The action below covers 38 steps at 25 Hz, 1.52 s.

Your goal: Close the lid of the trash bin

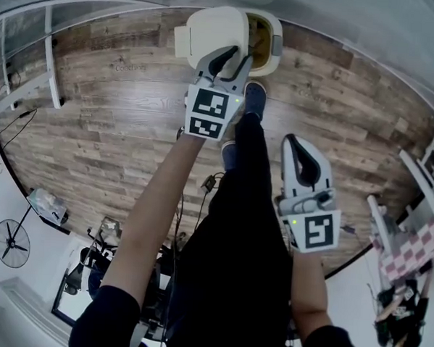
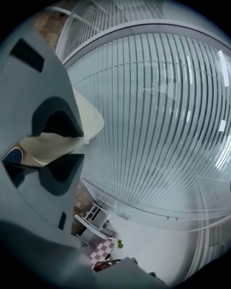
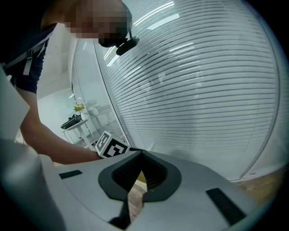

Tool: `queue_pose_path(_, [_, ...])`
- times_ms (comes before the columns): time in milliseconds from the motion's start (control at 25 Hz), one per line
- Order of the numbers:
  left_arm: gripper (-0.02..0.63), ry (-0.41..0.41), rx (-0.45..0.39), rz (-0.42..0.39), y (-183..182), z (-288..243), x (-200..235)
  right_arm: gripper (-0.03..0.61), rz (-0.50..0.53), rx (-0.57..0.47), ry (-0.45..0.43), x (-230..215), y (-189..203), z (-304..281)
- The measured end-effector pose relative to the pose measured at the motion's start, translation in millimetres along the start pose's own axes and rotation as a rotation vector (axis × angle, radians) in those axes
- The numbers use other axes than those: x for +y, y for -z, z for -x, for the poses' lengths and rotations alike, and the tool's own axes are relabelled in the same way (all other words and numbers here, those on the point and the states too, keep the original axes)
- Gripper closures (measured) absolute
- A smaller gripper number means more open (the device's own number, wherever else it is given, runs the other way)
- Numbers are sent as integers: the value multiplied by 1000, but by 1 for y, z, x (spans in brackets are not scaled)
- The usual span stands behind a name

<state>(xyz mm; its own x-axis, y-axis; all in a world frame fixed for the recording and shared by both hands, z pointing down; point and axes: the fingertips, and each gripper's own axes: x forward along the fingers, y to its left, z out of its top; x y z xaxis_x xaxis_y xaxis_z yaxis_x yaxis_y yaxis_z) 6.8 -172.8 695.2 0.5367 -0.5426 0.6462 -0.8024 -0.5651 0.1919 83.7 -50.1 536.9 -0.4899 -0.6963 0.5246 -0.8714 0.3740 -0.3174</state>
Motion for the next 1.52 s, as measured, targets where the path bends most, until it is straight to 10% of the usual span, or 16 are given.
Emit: queue_pose_path(1520, [485, 58, 202, -112, 89, -127, -40, 575, 30, 57, 8, -50, 40, -11])
